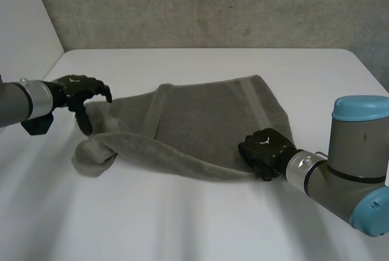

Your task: Fold the towel.

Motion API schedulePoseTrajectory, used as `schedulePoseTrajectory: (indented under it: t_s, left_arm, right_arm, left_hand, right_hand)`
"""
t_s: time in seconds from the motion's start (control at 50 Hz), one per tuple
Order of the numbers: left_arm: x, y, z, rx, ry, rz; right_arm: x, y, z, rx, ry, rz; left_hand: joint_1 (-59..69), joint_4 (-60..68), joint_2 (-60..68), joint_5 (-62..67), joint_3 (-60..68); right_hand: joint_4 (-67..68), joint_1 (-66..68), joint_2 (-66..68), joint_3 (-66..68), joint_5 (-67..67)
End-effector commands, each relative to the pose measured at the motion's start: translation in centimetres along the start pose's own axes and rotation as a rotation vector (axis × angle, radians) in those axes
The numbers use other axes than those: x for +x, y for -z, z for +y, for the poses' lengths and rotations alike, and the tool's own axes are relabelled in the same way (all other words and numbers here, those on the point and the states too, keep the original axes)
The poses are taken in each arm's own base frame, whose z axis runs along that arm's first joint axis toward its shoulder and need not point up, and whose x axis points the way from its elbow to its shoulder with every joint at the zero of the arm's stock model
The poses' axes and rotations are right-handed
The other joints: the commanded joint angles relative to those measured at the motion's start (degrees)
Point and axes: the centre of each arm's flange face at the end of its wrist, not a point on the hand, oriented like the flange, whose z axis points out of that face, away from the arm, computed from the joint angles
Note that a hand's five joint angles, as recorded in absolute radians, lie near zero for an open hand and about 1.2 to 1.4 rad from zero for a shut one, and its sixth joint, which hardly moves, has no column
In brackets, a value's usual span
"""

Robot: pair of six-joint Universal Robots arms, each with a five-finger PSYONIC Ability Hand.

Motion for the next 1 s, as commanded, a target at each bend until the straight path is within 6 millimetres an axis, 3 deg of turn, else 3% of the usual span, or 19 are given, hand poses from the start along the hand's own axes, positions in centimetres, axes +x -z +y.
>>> schedulePoseTrajectory:
  t_s: [0.02,0.16,0.32,0.46,0.68,0.82,1.0]
  left_arm:
    - [-0.5,-0.6,0.3,-0.003,0.085,0.006]
    - [0.8,-2.2,4.1,-0.137,0.131,0.06]
    - [1.4,-2.5,6.2,-0.218,0.118,0.046]
    - [1.7,-1.2,5.5,-0.21,0.106,0.035]
    - [2.8,2.6,3.9,-0.18,0.106,0.025]
    - [4.6,3.9,5.7,-0.222,0.119,0.053]
    - [5.1,3.0,7.2,-0.192,0.095,0.041]
  right_arm:
    - [0.0,-0.1,0.1,-0.001,0.001,-0.001]
    - [0.0,-0.2,0.2,-0.002,0.002,-0.001]
    - [-0.2,-0.1,0.4,-0.009,0.007,-0.005]
    - [-0.2,-0.1,0.4,-0.009,0.009,-0.004]
    - [-0.1,0.0,0.2,-0.003,0.013,0.0]
    - [-0.1,0.1,0.2,-0.005,0.012,0.0]
    - [-0.4,0.2,0.2,-0.008,0.015,-0.006]
  left_hand:
    - [2.8,3.0,3.0,2.4,3.1]
    - [4.1,4.3,4.3,3.7,4.4]
    - [5.0,5.2,5.2,4.6,5.3]
    - [6.5,6.7,6.7,6.1,6.8]
    - [7.6,7.8,7.9,7.3,8.0]
    - [7.6,7.8,7.9,7.3,8.0]
    - [7.6,7.8,7.9,7.3,8.0]
  right_hand:
    - [-2.7,-1.6,-2.9,-2.0,-1.3]
    - [-3.3,-2.1,-3.4,-2.5,-1.8]
    - [-3.9,-2.7,-4.1,-3.2,-2.5]
    - [-3.9,-2.7,-4.1,-3.2,-2.5]
    - [-3.9,-2.7,-4.1,-3.2,-2.5]
    - [-3.9,-2.7,-4.1,-3.2,-2.5]
    - [-3.9,-2.7,-4.1,-3.2,-2.5]
